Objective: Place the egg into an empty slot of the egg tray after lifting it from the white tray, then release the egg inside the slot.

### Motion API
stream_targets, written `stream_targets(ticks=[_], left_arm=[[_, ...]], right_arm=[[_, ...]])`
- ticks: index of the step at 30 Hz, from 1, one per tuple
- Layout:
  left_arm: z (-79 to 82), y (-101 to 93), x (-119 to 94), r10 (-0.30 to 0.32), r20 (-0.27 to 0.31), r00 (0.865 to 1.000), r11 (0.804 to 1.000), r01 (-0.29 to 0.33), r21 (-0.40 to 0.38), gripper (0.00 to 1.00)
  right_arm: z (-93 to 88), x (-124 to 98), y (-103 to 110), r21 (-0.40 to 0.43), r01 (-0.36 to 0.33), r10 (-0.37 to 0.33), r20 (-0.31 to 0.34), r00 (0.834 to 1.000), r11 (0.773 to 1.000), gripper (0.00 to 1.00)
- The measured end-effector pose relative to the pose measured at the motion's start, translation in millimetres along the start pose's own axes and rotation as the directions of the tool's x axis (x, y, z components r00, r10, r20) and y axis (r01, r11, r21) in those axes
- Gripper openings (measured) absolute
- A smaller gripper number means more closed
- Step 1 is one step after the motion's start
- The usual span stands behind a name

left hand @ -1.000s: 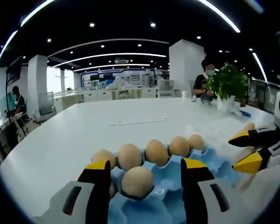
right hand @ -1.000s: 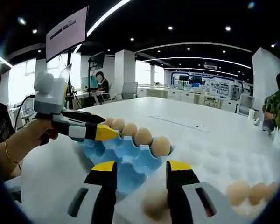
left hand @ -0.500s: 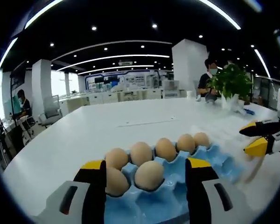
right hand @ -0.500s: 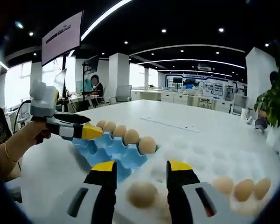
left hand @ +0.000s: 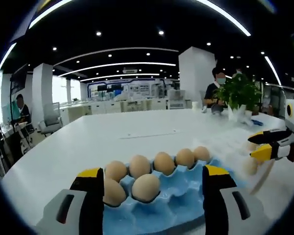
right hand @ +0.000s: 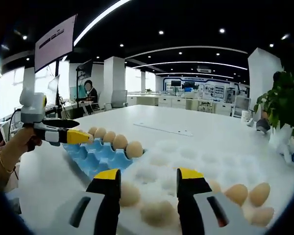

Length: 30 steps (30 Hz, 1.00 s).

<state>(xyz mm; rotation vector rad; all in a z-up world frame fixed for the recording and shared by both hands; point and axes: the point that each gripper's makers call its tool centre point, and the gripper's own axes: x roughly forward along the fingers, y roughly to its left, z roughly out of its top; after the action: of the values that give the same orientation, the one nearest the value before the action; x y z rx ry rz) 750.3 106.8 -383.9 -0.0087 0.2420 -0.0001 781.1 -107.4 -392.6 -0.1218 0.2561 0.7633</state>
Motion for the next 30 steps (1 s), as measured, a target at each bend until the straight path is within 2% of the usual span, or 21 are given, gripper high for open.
stream_targets(ticks=[5,8,12,16,22,30], left_arm=[[-4.0,-14.9,-3.2,-0.015,-0.013,1.0,1.0,0.015,0.014,0.9],[-4.0,-19.9,-6.4,-0.019,0.002,1.0,1.0,0.019,0.017,0.94],[-4.0,-14.7,-4.9,-0.019,0.006,1.0,0.999,0.018,0.029,0.95],[1.6,-21.7,-8.3,-0.035,0.03,0.999,0.999,0.035,0.012,0.95],[4.3,-27.5,-11.5,-0.031,0.034,0.999,0.999,0.031,0.026,0.95],[9.7,-36.4,-17.4,-0.033,0.05,0.998,0.999,0.032,0.035,0.94]], right_arm=[[-4.8,-5.0,-10.9,0.014,0.033,-0.033,-0.015,0.999,0.999,0.48],[-5.2,-8.0,-18.5,0.008,0.064,-0.064,-0.014,0.998,0.998,0.48],[-3.2,-12.8,-34.0,0.018,0.117,-0.117,-0.003,0.993,0.993,0.48],[-7.5,-14.8,-46.2,0.038,0.165,-0.164,-0.03,0.986,0.986,0.48],[-8.0,-14.3,-51.8,0.045,0.177,-0.175,-0.034,0.984,0.983,0.48],[-18.1,-12.0,-66.8,0.059,0.228,-0.223,-0.076,0.972,0.972,0.47]])
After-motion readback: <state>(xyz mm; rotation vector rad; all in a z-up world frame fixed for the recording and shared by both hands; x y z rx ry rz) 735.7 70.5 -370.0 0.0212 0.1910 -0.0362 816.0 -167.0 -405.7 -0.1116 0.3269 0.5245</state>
